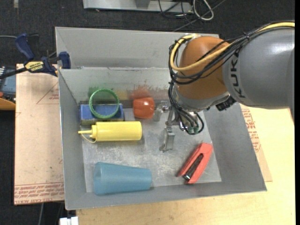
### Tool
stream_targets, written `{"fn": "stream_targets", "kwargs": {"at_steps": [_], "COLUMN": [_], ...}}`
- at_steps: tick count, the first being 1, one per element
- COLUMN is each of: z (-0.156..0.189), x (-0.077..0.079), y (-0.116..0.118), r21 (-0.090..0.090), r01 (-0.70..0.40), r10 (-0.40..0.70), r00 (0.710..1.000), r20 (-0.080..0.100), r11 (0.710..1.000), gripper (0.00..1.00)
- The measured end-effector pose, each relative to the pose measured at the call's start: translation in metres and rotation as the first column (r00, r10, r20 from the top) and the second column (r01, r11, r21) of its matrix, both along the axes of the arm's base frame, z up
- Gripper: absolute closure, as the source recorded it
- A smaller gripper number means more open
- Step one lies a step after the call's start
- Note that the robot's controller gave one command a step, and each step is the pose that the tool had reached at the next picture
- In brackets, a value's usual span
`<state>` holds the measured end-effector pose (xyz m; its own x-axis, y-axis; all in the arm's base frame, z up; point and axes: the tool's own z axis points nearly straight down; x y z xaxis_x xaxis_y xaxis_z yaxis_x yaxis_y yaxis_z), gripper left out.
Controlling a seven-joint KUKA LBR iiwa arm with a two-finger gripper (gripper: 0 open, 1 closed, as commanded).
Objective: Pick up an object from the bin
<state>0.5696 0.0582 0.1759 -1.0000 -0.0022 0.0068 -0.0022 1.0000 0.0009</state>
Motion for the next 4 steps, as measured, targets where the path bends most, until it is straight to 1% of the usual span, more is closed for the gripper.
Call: {"fn": "stream_targets", "kwargs": {"at_steps": [1, 2, 3, 4], "z": [0.004, -0.108, -0.046, -0.075], "x": [0.002, 0.054, 0.037, 0.039], "y": [0.000, 0.067, 0.077, 0.099], "r21": [0.000, 0.002, 0.001, 0.000], "r01": [0.003, -0.190, -0.072, -0.249], "r10": [-0.003, 0.190, 0.072, 0.249], "r00": [1.000, 0.982, 0.997, 0.968], "r20": [0.008, 0.010, 0.017, 0.006], "r11": [1.000, 0.982, 0.997, 0.969], "gripper": [0.00, 0.00, 0.00, 0.00]}}
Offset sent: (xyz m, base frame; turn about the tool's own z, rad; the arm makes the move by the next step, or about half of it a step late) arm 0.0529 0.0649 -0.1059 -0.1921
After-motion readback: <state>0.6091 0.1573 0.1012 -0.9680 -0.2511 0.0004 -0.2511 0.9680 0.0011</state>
